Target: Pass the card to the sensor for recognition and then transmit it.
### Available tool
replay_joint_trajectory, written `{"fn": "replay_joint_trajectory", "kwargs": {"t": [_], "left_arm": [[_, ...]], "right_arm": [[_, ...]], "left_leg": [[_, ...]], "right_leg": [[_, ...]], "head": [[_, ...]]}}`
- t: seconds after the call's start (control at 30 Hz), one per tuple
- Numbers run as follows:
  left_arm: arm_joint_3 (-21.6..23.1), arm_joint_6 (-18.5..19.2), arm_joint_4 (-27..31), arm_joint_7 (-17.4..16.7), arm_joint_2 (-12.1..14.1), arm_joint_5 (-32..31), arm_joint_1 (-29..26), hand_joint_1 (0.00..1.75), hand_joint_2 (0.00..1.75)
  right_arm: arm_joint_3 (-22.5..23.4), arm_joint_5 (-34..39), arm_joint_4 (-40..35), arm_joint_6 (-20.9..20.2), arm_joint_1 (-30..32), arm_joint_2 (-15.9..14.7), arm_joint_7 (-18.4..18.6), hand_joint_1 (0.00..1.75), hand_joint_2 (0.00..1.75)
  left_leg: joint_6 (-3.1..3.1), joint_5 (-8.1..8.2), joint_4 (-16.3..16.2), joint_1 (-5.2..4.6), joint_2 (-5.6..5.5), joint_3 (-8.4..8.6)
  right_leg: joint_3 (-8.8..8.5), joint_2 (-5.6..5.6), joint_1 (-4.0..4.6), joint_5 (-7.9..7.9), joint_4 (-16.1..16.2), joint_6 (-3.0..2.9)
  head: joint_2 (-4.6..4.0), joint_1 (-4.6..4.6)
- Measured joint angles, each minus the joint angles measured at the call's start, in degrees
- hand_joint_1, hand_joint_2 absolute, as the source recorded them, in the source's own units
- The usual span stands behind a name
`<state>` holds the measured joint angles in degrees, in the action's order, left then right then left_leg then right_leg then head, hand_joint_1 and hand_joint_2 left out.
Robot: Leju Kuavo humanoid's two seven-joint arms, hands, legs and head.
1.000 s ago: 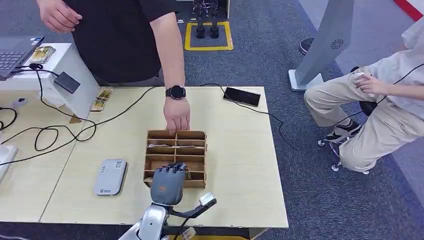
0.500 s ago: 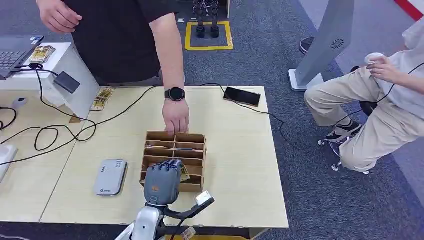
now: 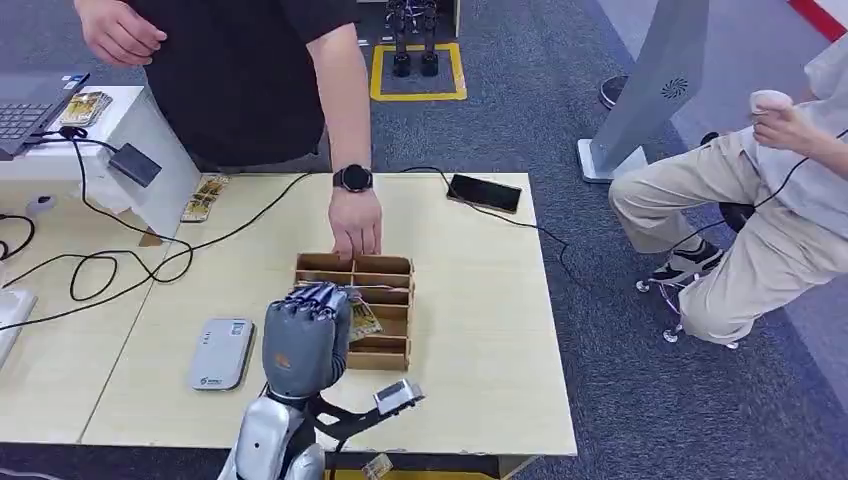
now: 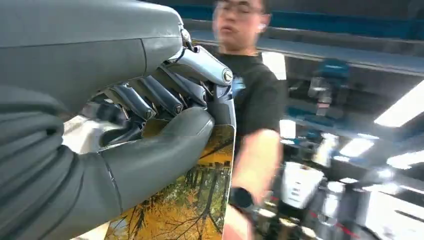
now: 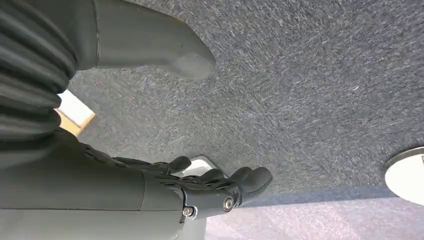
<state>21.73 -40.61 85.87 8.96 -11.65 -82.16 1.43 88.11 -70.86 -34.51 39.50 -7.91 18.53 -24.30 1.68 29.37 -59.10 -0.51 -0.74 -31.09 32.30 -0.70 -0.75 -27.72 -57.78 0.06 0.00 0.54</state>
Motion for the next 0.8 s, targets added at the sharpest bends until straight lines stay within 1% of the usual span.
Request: {"fn": "replay_joint_trajectory", "kwargs": {"t": [0.2, 0.23, 0.27, 0.3, 0.33, 0.37, 0.4, 0.47, 0.57, 0.63, 0.67, 0.73, 0.8], "left_arm": [[-1.9, 0.0, 1.1, 0.1, -0.3, 0.1, -0.5, 1.75, 1.75], [-2.2, 0.0, 1.2, 1.1, -0.3, 0.4, -0.6, 1.75, 1.75], [-3.0, 0.0, 1.3, 3.7, -0.7, 1.5, -0.7, 1.75, 1.75], [-4.1, 0.0, 1.3, 7.9, -1.0, 2.9, -1.0, 1.75, 1.75], [-5.4, 0.0, 1.3, 10.9, -1.2, 4.6, -1.2, 1.75, 1.75], [-6.6, 0.0, 1.3, 13.3, -1.3, 7.1, -1.4, 1.75, 1.75], [-7.4, 0.1, 1.3, 14.2, -1.4, 9.5, -1.6, 1.75, 1.75], [-8.5, 0.2, 1.1, 15.1, -1.5, 16.5, -1.7, 1.75, 1.75], [-8.8, 0.4, -1.5, 17.0, -1.7, 35.7, -1.2, 1.75, 1.75], [-8.8, 0.7, -3.8, 16.7, -1.7, 45.5, 0.3, 1.75, 1.75], [-8.8, 0.8, -4.9, 16.1, -1.6, 48.1, 1.3, 1.75, 1.75], [-8.9, 0.7, -6.6, 14.9, -1.5, 46.4, 3.7, 1.75, 1.75], [-9.6, 0.7, -8.3, 13.3, -1.5, 46.2, 7.2, 1.75, 1.75]], "right_arm": [[0.0, 0.0, -0.1, 0.0, 0.0, 0.1, 0.0, 0.00, 1.75], [0.0, 0.0, -0.2, 0.0, 0.0, 0.1, 0.0, 0.00, 1.75], [0.0, 0.0, -0.2, 0.0, 0.0, 0.1, 0.0, 0.00, 1.75], [0.0, 0.0, -0.2, 0.0, 0.0, 0.1, 0.0, 0.00, 1.75], [0.0, 0.0, -0.2, 0.0, 0.0, 0.1, 0.0, 0.00, 1.75], [0.0, 0.0, -0.2, 0.0, 0.0, 0.1, 0.0, 0.00, 1.75], [0.0, 0.1, -0.3, 0.0, 0.0, 0.1, 0.2, 0.00, 1.75], [0.0, 0.2, -0.5, 0.0, 0.0, 0.2, 0.4, 0.00, 1.75], [0.0, 0.7, -1.2, 0.0, 0.0, 0.3, 0.9, 0.00, 1.75], [0.0, 0.7, -1.6, 0.0, 0.0, 0.4, 0.9, 0.00, 1.75], [0.0, 0.5, -1.6, 0.0, 0.0, 0.4, 0.7, 0.00, 1.75], [0.0, -0.5, -1.6, 0.0, 0.0, 0.4, 0.0, 0.00, 1.75], [0.0, -1.2, -1.6, 0.0, -0.2, 0.4, -0.3, 0.00, 1.75]], "left_leg": [[-0.01, -0.01, 0.0, 0.02, -0.01, -0.01], [-0.01, -0.01, 0.0, 0.02, -0.01, -0.01], [-0.01, -0.01, 0.0, 0.02, 0.00, -0.01], [-0.01, -0.01, 0.0, 0.02, 0.01, -0.01], [-0.01, 0.00, 0.0, 0.02, 0.02, -0.01], [-0.01, 0.00, 0.0, 0.02, 0.03, 0.00], [-0.01, 0.00, 0.0, 0.02, 0.03, 0.01], [-0.01, 0.00, 0.0, 0.01, 0.02, 0.02], [-0.01, 0.00, 0.0, 0.00, 0.02, 0.03], [0.00, -0.01, 0.0, 0.00, 0.01, 0.02], [0.00, -0.02, 0.0, 0.00, 0.01, 0.02], [0.02, -0.04, 0.0, 0.01, 0.01, -0.01], [0.05, -0.07, 0.0, 0.01, 0.00, -0.01]], "right_leg": [[0.00, 0.00, 0.02, -0.01, 0.0, -0.01], [0.00, 0.00, 0.02, -0.01, 0.0, -0.01], [0.00, 0.00, 0.02, -0.01, 0.0, -0.01], [0.00, -0.01, 0.02, -0.01, 0.0, -0.01], [0.01, -0.02, 0.02, -0.01, 0.0, 0.00], [0.01, -0.03, 0.02, -0.01, 0.0, 0.00], [0.02, -0.03, 0.01, -0.01, 0.0, 0.00], [0.03, -0.03, 0.01, -0.01, 0.0, 0.00], [0.04, -0.03, 0.01, 0.00, 0.0, 0.00], [0.03, -0.02, 0.01, 0.01, 0.0, 0.01], [0.02, -0.02, 0.01, 0.03, 0.0, 0.01], [0.02, -0.01, 0.01, 0.05, 0.0, 0.03], [-0.01, 0.02, 0.00, 0.06, 0.0, 0.03]], "head": [[0.00, -0.02], [0.00, 0.00], [0.00, -0.02], [0.00, -0.02], [0.00, 0.00], [0.00, -0.02], [0.00, 0.00], [0.00, 0.00], [0.00, 0.00], [0.00, 0.00], [0.00, 0.00], [0.00, 0.00], [0.00, -0.02]]}}
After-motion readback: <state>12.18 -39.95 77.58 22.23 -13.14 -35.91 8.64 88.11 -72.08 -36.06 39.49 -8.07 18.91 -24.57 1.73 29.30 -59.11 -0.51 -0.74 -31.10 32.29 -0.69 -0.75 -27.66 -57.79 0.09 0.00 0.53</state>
